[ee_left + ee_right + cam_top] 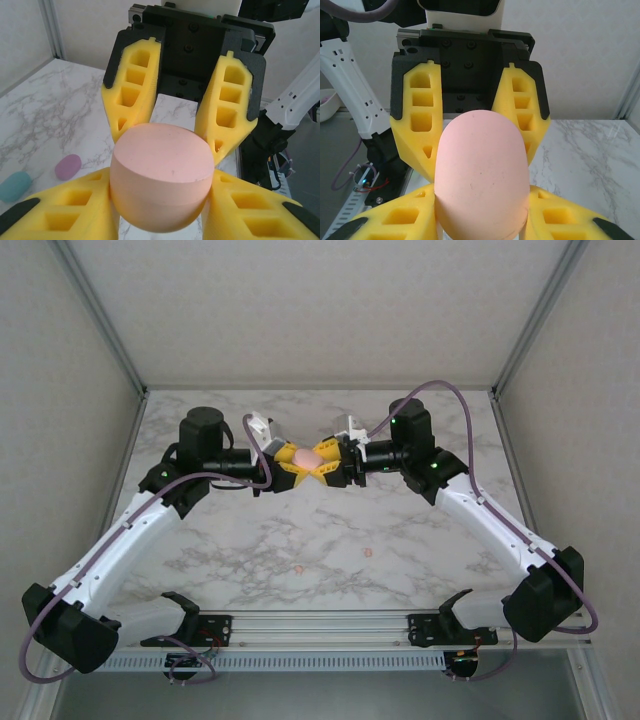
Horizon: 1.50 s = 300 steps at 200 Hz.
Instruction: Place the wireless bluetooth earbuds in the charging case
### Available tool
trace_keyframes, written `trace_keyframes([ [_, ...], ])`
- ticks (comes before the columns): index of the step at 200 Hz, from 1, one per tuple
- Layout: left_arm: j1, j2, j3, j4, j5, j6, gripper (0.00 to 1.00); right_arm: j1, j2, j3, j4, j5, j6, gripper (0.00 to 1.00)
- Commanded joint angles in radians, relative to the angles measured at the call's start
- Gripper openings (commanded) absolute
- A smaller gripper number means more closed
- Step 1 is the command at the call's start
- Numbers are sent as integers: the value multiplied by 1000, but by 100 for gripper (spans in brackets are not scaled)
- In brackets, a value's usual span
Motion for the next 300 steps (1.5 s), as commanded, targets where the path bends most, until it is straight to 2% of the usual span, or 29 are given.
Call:
trace_keyframes([
  [1,-23,3,29,-11,56,28,31,18,12,23,30,41,11,38],
  [28,-23,-18,6,12,33,39,26,13,2,21,23,97,40,44],
  [62,-23,-56,-41,77,2,43,23,-13,-17,-2,76,186,189,57],
  [108,-23,-66,-55,77,7,67,22,-27,-23,-9,93,201,325,61],
  [214,-23,-59,-61,90,2,52,21,-39,-47,-2,109,224,397,65],
  [266,-23,-66,-94,205,-10,-35,20,-38,-31,36,81,276,452,67],
  [300,-23,-75,-136,306,-105,-130,20,-38,-35,65,68,261,513,70],
])
